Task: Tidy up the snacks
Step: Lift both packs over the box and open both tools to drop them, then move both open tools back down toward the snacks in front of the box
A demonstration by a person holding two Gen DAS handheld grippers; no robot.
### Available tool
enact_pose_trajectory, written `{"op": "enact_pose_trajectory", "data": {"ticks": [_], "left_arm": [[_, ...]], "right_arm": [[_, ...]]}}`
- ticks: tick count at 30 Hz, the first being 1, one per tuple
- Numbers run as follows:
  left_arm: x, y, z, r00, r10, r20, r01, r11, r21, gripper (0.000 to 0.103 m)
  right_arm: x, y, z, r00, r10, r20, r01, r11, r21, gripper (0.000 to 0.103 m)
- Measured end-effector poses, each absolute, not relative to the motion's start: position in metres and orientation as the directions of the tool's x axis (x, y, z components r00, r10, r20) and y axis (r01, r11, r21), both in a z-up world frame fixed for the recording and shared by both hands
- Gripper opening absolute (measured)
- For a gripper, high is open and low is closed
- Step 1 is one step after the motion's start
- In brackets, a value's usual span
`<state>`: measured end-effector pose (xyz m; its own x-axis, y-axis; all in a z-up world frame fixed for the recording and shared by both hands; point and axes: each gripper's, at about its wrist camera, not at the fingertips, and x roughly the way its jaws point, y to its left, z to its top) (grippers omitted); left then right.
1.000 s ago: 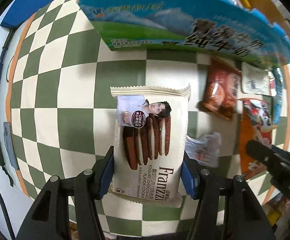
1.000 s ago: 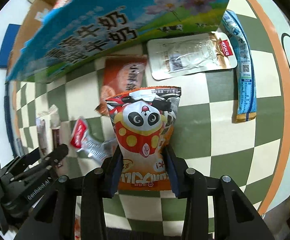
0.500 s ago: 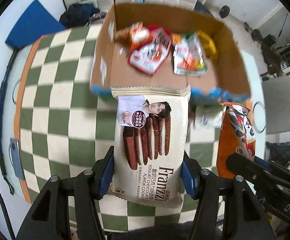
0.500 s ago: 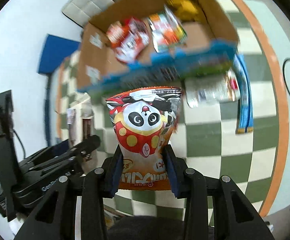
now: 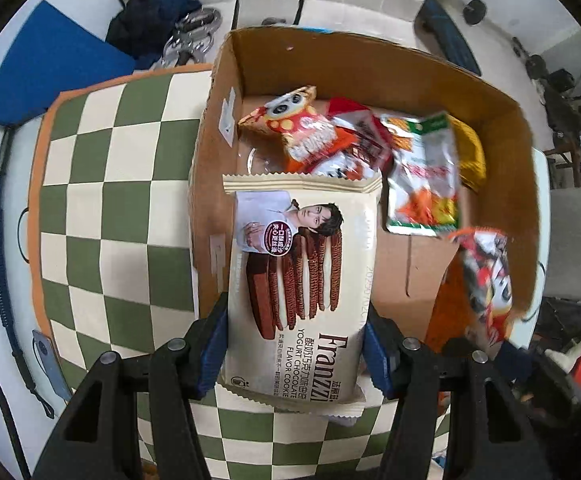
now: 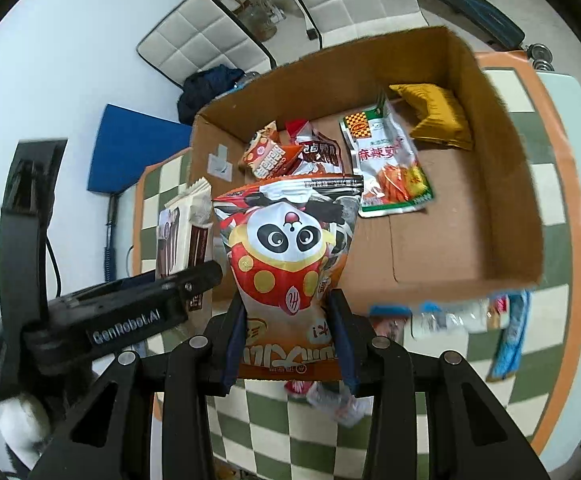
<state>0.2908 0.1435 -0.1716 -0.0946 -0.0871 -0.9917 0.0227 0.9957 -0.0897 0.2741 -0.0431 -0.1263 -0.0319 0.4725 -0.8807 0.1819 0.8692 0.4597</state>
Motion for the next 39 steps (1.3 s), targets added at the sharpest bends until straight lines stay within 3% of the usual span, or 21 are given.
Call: {"op": "enact_pose_trajectory", "data": {"ticks": [10, 28, 30, 32, 33, 39], "left_arm": [[0.312, 0.144, -0.214, -0.208, -0.081, -0.975, 0.024, 0.996, -0.087, 0.056], [0.305, 0.149, -0.228, -0.263, -0.083, -0.961, 0.019, 0.996, -0.091, 0.057], [0.308, 0.155, -0.224, -0.247, -0.090, -0.965, -0.005, 0.996, -0.092, 0.061], [0.309, 0.160, -0.219, -0.231, -0.101, -0.968, -0.019, 0.995, -0.100, 0.067], [0.308, 0.161, -0.216, -0.224, -0.103, -0.969, -0.022, 0.995, -0.101, 0.071], [0.301, 0.160, -0.203, -0.203, -0.095, -0.975, -0.011, 0.995, -0.094, 0.074]], "right_arm": [[0.294, -0.018, -0.188, -0.113, 0.438, -0.892, 0.188, 0.891, 0.414, 0.042], [0.304, -0.002, -0.218, -0.169, 0.432, -0.886, 0.183, 0.897, 0.403, 0.043], [0.307, -0.001, -0.220, -0.173, 0.421, -0.890, 0.176, 0.903, 0.392, 0.050], [0.308, -0.002, -0.219, -0.171, 0.412, -0.895, 0.176, 0.907, 0.383, 0.082], [0.307, -0.003, -0.218, -0.170, 0.412, -0.895, 0.175, 0.907, 0.384, 0.086], [0.307, 0.000, -0.207, -0.165, 0.377, -0.911, 0.144, 0.923, 0.356, 0.088]]}}
